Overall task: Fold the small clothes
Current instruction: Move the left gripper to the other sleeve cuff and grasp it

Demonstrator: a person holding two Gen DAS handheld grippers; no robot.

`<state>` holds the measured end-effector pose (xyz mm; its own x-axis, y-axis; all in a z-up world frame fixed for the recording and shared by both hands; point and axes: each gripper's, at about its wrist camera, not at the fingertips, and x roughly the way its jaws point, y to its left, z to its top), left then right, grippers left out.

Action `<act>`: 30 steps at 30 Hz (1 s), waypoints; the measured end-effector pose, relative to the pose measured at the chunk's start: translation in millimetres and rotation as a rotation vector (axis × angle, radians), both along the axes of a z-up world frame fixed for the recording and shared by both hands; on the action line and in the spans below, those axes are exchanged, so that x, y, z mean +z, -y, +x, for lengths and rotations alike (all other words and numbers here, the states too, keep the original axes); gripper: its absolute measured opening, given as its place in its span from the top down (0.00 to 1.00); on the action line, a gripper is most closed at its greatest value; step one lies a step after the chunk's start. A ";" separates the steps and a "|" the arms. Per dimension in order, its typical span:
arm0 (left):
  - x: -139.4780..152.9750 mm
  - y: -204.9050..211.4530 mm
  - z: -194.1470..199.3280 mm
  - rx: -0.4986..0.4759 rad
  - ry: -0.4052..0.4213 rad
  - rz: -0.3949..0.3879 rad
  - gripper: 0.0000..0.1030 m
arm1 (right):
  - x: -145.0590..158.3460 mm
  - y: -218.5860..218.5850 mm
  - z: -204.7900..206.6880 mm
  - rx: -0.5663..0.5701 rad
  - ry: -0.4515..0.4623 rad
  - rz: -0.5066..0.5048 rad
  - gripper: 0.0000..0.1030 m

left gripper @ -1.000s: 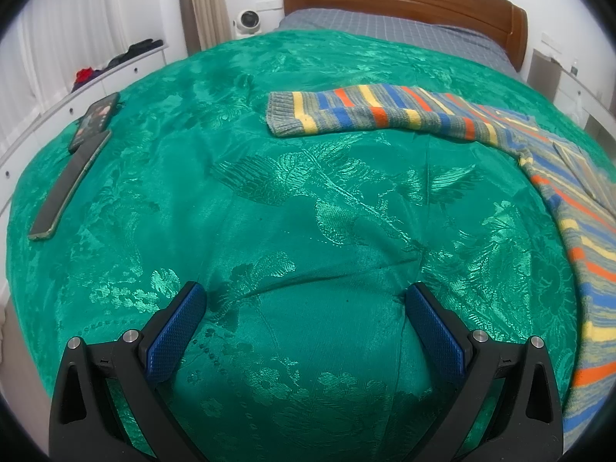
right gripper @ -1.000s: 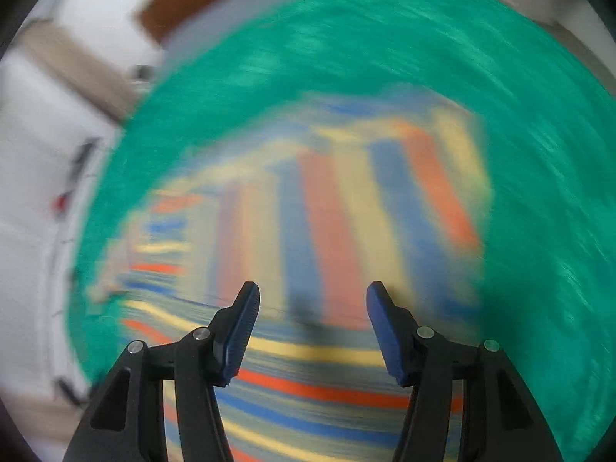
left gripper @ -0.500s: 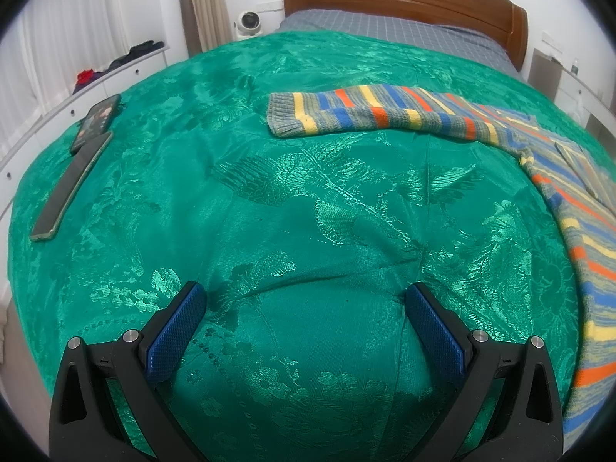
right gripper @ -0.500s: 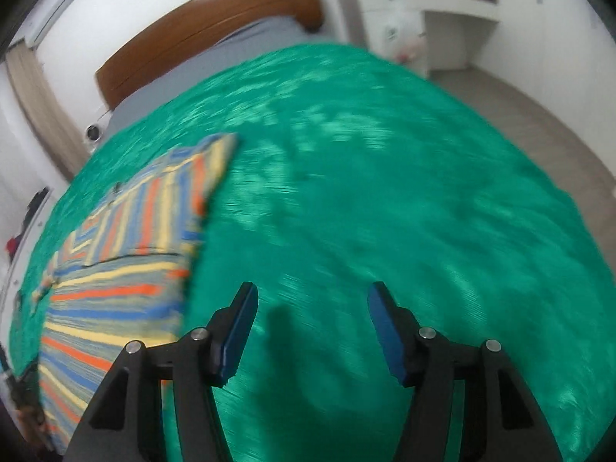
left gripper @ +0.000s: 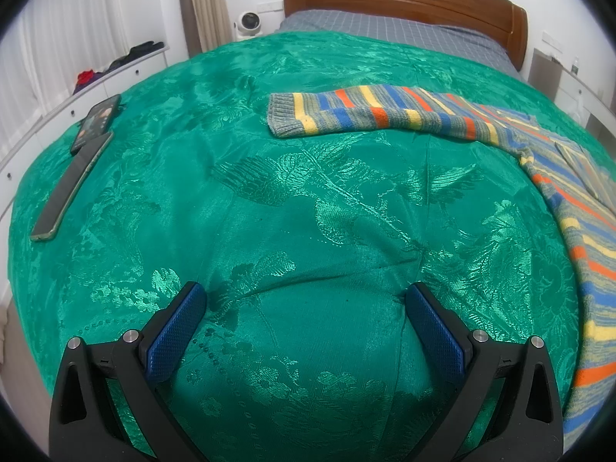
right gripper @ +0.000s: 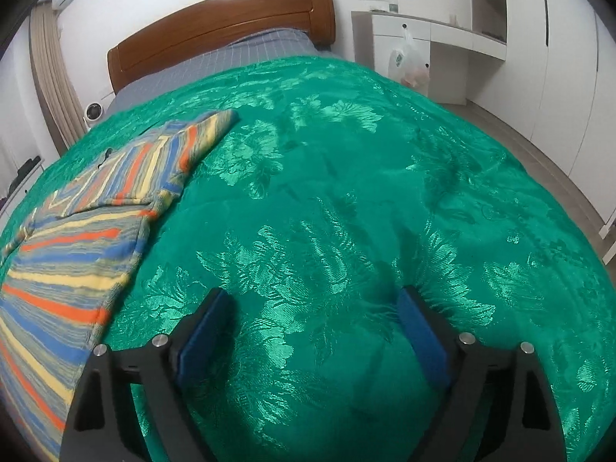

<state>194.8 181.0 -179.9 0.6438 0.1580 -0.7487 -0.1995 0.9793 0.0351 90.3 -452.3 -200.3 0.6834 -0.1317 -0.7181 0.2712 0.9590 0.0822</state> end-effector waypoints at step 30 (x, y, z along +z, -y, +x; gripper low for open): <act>77.4 47.2 20.7 -0.191 0.027 0.152 0.00 | -4.1 -2.8 3.4 0.019 0.006 0.010 0.07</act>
<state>215.4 133.8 -102.5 0.6924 0.1414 -0.7075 -0.0145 0.9831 0.1822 93.8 -449.5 -204.4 0.6901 -0.1112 -0.7151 0.2520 0.9632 0.0934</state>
